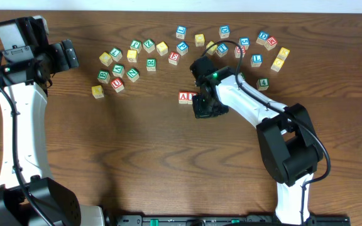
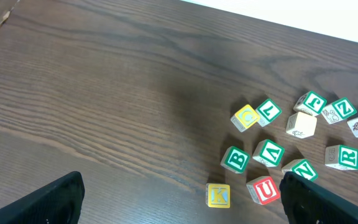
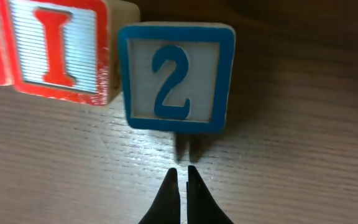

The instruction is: Spell out AI2

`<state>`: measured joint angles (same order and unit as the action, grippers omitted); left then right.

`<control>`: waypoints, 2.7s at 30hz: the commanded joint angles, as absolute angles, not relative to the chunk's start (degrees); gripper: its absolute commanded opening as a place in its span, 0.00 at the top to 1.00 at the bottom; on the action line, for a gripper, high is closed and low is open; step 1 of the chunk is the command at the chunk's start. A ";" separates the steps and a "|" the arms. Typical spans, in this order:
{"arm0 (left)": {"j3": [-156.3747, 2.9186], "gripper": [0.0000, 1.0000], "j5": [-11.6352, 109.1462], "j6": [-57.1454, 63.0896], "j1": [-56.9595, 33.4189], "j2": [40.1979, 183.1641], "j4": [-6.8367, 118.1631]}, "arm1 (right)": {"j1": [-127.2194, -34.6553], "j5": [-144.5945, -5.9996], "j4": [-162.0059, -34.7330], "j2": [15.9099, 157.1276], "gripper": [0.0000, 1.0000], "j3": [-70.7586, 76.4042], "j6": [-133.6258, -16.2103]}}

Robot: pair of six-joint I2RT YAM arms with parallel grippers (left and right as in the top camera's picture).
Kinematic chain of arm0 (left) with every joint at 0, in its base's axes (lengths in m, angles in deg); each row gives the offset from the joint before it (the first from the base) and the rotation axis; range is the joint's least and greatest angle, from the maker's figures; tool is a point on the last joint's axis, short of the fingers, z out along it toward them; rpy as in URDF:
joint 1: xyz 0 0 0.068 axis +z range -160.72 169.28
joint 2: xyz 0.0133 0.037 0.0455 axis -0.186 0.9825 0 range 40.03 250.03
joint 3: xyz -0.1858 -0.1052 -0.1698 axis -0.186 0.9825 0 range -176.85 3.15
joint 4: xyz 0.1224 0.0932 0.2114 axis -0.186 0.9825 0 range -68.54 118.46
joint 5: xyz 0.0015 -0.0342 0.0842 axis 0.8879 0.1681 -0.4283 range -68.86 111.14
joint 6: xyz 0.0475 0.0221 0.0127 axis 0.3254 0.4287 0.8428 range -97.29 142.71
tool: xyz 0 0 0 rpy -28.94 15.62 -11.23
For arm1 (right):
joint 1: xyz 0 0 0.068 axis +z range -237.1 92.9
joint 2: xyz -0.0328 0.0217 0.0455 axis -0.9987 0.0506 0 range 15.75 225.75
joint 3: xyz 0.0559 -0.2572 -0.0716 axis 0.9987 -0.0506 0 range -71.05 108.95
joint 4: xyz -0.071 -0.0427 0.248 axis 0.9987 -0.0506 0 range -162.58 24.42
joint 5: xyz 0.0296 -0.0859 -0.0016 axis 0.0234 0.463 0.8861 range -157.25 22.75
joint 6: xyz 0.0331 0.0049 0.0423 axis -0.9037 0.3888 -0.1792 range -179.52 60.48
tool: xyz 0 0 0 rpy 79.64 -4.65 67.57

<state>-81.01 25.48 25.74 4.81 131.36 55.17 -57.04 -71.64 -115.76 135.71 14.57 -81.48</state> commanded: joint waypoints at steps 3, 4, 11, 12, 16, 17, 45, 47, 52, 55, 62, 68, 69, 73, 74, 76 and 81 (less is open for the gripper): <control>-82.32 0.01 25.37 26.11 4.70 131.01 55.35 | -56.67 -69.06 -114.36 135.01 0.99 13.72 -82.85; -82.32 0.01 25.37 26.11 4.70 131.01 55.35 | -56.67 -68.88 -113.96 135.01 0.99 13.72 -82.85; -82.32 0.01 25.37 26.09 4.70 131.01 55.35 | -56.64 -67.90 -111.14 135.01 0.99 13.63 -82.81; -82.32 0.01 25.37 26.11 4.70 131.01 55.35 | -56.62 -67.70 -110.82 135.01 0.99 13.63 -82.81; -82.32 0.01 25.37 26.11 4.70 131.01 55.35 | -56.62 -67.59 -109.64 135.01 0.99 13.63 -82.66; -82.32 0.01 25.37 26.11 4.70 131.01 55.35 | -56.62 -67.57 -109.46 135.01 0.99 13.63 -82.61; -82.32 0.01 25.37 26.11 4.70 131.01 55.35 | -54.92 -66.59 -107.89 135.03 0.99 13.61 -82.13; -82.32 0.01 25.37 26.11 4.70 131.01 55.35 | -54.72 -65.91 -107.91 135.03 0.99 13.61 -82.15; -82.32 0.01 25.37 26.11 4.70 131.01 55.35 | -54.70 -65.89 -107.98 135.03 0.99 13.63 -82.15; -82.32 0.01 25.37 26.11 4.70 131.01 55.35 | -54.70 -65.89 -107.98 135.03 0.99 13.63 -82.15; -82.32 0.01 25.37 26.11 4.70 131.01 55.35 | -54.70 -65.91 -107.98 135.01 0.99 13.63 -82.15; -82.32 0.01 25.37 26.09 4.70 131.01 55.35 | -54.70 -65.93 -107.95 134.99 0.99 13.67 -82.13; -82.32 0.01 25.37 26.11 4.70 131.01 55.35 | -54.70 -66.02 -108.00 134.92 0.99 13.72 -82.09; -82.32 0.01 25.37 26.11 4.70 131.01 55.35 | -54.79 -67.79 -108.33 134.00 0.99 14.16 -81.06; -82.32 0.01 25.37 26.11 4.70 131.01 55.35 | -54.81 -67.85 -108.43 133.50 0.99 14.22 -80.93; -82.32 0.01 25.37 26.11 4.70 131.01 55.35 | -54.81 -67.83 -108.59 132.41 0.99 14.24 -80.40; -82.32 0.01 25.37 26.11 4.70 131.01 55.37 | -55.57 -67.59 -108.89 127.71 0.99 14.24 -80.27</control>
